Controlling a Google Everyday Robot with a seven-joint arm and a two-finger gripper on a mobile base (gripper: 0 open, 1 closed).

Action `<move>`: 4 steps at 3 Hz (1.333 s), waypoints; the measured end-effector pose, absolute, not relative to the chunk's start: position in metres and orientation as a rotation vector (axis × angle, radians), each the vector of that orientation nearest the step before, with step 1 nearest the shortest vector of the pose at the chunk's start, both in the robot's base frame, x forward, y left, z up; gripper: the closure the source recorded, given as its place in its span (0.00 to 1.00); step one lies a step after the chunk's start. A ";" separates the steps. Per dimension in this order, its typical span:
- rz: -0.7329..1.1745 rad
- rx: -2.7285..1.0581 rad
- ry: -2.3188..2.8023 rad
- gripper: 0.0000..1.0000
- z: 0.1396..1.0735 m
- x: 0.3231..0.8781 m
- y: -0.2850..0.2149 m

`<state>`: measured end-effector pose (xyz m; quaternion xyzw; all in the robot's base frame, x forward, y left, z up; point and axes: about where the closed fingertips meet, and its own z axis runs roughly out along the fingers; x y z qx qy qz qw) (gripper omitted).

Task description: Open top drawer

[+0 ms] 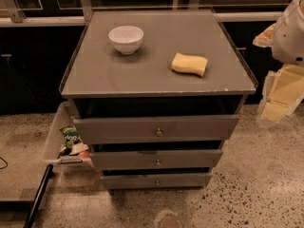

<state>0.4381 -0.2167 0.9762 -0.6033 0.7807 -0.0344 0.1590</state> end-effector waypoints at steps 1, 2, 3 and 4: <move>-0.098 -1.725 2.232 0.00 0.976 0.438 -0.217; -0.081 -1.712 2.247 0.00 0.965 0.437 -0.218; -0.030 -1.716 2.276 0.00 0.931 0.433 -0.222; 0.017 -1.731 2.289 0.00 0.900 0.428 -0.225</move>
Offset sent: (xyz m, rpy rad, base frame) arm -0.0031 -0.0040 -0.0304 0.0212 0.0489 -0.0267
